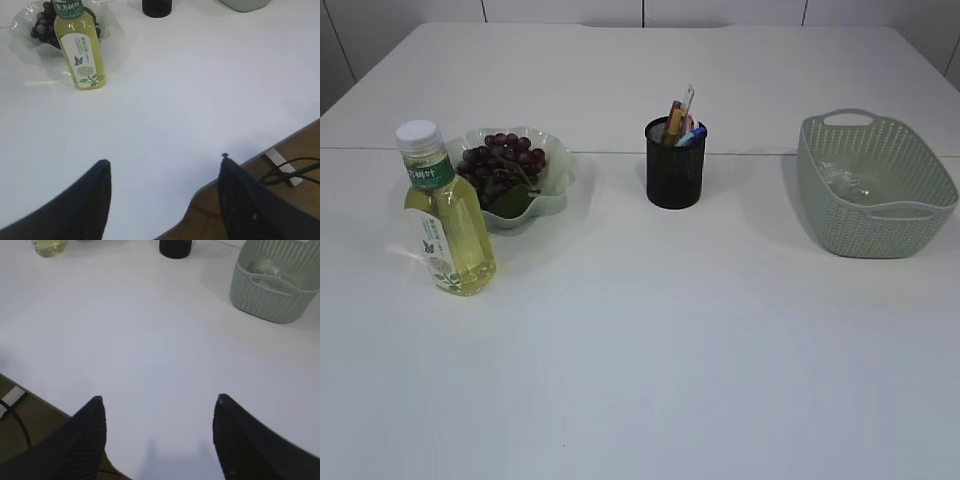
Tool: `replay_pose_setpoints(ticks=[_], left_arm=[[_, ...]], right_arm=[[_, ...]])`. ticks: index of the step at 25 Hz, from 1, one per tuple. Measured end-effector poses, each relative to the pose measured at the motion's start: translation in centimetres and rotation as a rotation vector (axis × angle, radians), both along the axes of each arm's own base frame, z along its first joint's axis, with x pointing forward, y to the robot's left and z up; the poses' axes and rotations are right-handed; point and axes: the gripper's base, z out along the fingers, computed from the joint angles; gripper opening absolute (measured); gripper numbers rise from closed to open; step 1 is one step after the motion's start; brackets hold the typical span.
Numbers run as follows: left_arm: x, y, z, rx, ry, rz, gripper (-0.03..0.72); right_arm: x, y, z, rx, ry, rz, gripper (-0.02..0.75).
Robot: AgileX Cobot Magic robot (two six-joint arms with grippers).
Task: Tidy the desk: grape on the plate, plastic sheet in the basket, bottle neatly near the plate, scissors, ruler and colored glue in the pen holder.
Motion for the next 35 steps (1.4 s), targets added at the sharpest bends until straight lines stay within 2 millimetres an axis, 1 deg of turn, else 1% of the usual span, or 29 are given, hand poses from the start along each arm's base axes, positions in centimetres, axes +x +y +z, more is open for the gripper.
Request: replay_pose_setpoints(ticks=[3, 6, 11, 16, 27, 31, 35], left_arm=[[0.16, -0.02, -0.32, 0.007, 0.002, 0.003, 0.482], [0.38, -0.12, -0.54, 0.004, -0.002, 0.005, 0.477], [0.41, -0.11, -0.51, 0.004, -0.007, 0.007, 0.476], [0.42, -0.09, -0.51, 0.005, -0.008, 0.008, 0.454], [0.43, -0.08, -0.51, 0.007, -0.008, 0.009, 0.425], [0.43, -0.08, -0.51, 0.007, -0.008, 0.013, 0.420], [0.46, -0.17, -0.51, 0.007, -0.008, 0.088, 0.414]], right_arm=[[0.17, 0.13, -0.44, 0.001, 0.016, 0.006, 0.521], [0.19, 0.14, -0.46, 0.001, 0.015, 0.006, 0.520], [0.23, 0.06, -0.45, -0.007, 0.011, -0.001, 0.520], [0.34, -0.19, -0.46, -0.005, 0.011, -0.036, 0.520], [0.36, -0.21, -0.45, 0.001, 0.012, -0.056, 0.520], [0.35, -0.13, -0.45, 0.002, 0.012, -0.120, 0.520], [0.34, 0.01, -0.45, 0.002, 0.012, -0.233, 0.520]])
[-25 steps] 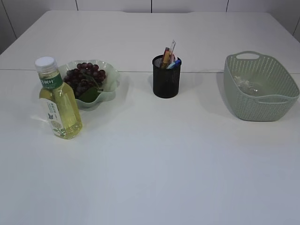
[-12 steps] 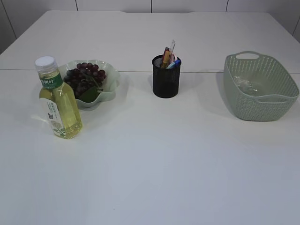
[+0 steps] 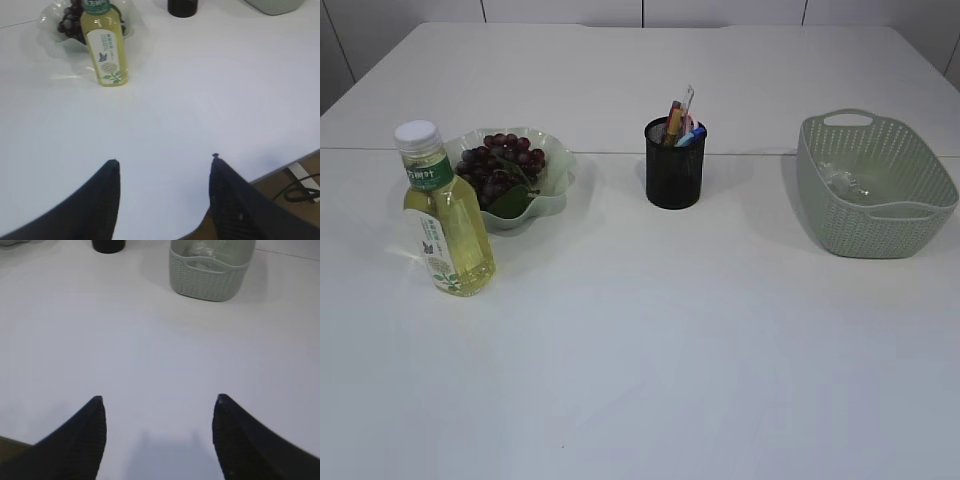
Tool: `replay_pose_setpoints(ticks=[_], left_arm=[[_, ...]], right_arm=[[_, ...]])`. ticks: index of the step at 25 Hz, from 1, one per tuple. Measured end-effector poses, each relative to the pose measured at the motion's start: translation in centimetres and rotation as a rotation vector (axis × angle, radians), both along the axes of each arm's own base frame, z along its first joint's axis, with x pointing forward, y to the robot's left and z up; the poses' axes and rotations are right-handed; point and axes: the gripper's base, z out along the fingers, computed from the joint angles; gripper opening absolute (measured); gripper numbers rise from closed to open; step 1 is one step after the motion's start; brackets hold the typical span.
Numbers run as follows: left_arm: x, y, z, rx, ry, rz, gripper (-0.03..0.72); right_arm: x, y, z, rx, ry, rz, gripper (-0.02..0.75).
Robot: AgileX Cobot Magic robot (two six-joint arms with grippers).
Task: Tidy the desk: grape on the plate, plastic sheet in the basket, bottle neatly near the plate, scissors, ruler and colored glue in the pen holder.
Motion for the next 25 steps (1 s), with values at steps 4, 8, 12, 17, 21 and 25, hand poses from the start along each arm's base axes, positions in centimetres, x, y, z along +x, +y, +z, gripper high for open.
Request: replay_pose_setpoints(ticks=[4, 8, 12, 17, 21, 25], left_arm=[[0.07, -0.15, 0.00, 0.000, 0.000, 0.138, 0.413], [0.14, -0.25, 0.00, 0.000, 0.000, 0.241, 0.400], [0.19, -0.31, 0.00, 0.000, 0.000, 0.303, 0.394], [0.20, -0.33, 0.00, 0.000, 0.000, 0.319, 0.394], [0.20, -0.33, 0.00, 0.000, 0.000, 0.319, 0.394], [0.20, -0.33, 0.00, 0.000, 0.000, 0.319, 0.384]], right_arm=[[0.01, 0.14, 0.00, 0.000, 0.000, -0.114, 0.520], [0.02, 0.20, 0.00, -0.001, 0.000, -0.176, 0.520], [0.02, 0.20, 0.00, -0.003, 0.000, -0.185, 0.520], [0.02, 0.20, 0.00, -0.003, 0.000, -0.185, 0.520], [0.02, 0.20, 0.00, -0.003, 0.000, -0.185, 0.520], [0.02, 0.20, 0.00, -0.003, 0.000, -0.185, 0.520]])
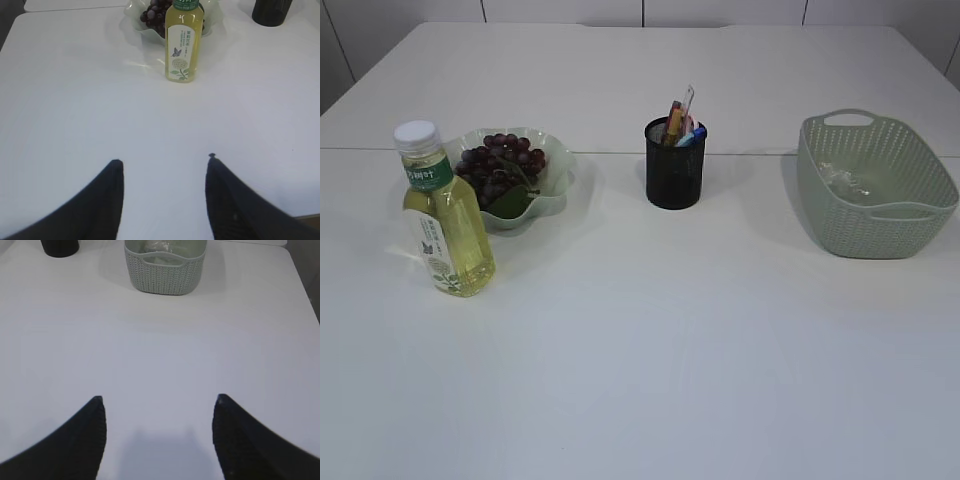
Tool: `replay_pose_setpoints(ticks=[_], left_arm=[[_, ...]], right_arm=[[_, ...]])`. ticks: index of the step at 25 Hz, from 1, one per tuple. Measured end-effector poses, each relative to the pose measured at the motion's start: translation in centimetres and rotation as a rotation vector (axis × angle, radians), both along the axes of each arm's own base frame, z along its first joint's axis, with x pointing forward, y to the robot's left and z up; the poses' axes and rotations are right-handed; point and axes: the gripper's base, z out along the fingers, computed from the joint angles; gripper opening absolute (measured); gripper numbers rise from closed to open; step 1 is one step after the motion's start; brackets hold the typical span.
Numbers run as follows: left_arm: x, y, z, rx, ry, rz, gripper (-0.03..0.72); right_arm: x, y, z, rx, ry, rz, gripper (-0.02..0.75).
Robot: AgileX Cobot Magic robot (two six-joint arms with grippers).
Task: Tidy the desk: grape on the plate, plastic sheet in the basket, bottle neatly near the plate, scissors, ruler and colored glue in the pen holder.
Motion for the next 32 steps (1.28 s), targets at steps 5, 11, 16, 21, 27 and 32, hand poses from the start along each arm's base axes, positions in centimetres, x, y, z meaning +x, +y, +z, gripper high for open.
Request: replay_pose_setpoints(ticks=[5, 11, 16, 21, 27, 32], left_arm=[[0.00, 0.02, 0.00, 0.002, 0.000, 0.001, 0.362], [-0.03, 0.05, 0.00, 0.002, 0.000, -0.035, 0.357], [-0.06, 0.09, 0.00, 0.002, 0.000, -0.078, 0.351], [-0.06, 0.10, 0.00, 0.002, 0.000, -0.087, 0.351], [-0.06, 0.10, 0.00, 0.002, 0.000, -0.087, 0.349], [-0.06, 0.10, 0.00, 0.002, 0.000, -0.087, 0.331]], right_arm=[[0.00, 0.00, 0.00, 0.000, 0.000, 0.000, 0.520], [0.00, 0.00, 0.00, 0.000, 0.000, 0.000, 0.520], [0.02, 0.00, 0.03, 0.000, -0.004, 0.000, 0.520], [0.02, -0.02, 0.03, -0.002, -0.004, -0.001, 0.520], [0.02, -0.02, 0.03, -0.002, -0.004, -0.001, 0.520], [0.02, -0.02, 0.03, -0.002, -0.004, -0.001, 0.520]])
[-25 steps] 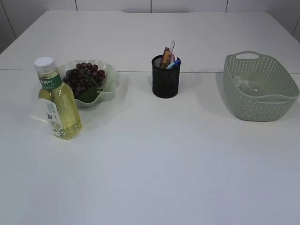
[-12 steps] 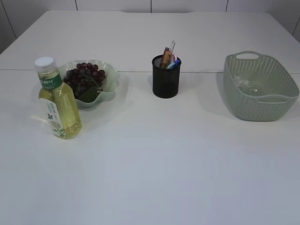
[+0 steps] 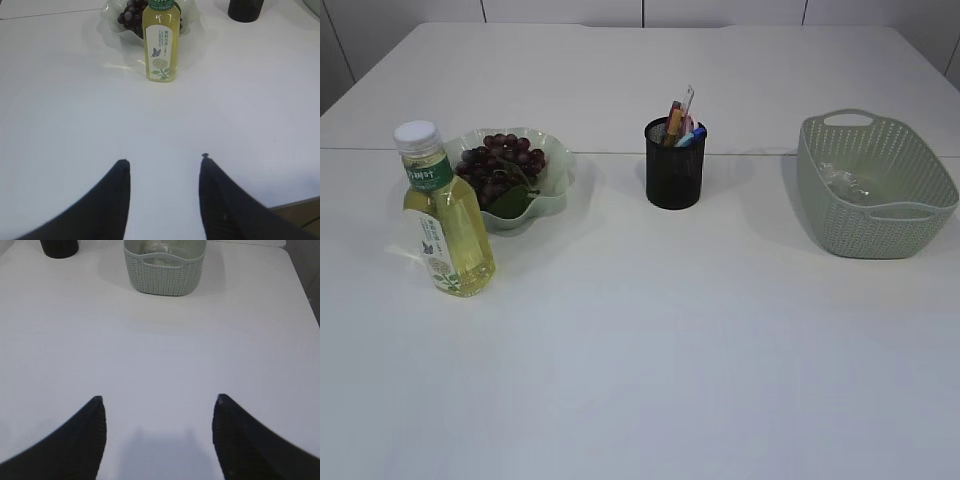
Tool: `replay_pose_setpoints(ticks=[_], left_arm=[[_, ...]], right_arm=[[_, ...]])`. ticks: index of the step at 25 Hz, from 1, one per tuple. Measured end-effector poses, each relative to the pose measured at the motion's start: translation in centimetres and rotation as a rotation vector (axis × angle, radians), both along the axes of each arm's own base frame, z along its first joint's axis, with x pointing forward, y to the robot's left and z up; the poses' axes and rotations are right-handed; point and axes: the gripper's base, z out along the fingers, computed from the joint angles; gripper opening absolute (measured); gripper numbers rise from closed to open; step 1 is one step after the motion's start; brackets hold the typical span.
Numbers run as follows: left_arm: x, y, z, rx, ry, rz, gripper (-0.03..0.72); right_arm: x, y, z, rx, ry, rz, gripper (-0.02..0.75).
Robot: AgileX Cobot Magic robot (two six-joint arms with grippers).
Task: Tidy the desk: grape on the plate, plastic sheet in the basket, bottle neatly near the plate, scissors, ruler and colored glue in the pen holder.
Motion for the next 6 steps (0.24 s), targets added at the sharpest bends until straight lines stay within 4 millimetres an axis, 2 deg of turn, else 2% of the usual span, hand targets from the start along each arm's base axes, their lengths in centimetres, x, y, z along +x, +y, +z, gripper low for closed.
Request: replay_pose_setpoints(ticks=[6], left_arm=[[0.00, 0.00, 0.00, 0.000, 0.000, 0.000, 0.314]], right_arm=[[0.00, 0.00, 0.00, 0.000, 0.000, 0.000, 0.520]])
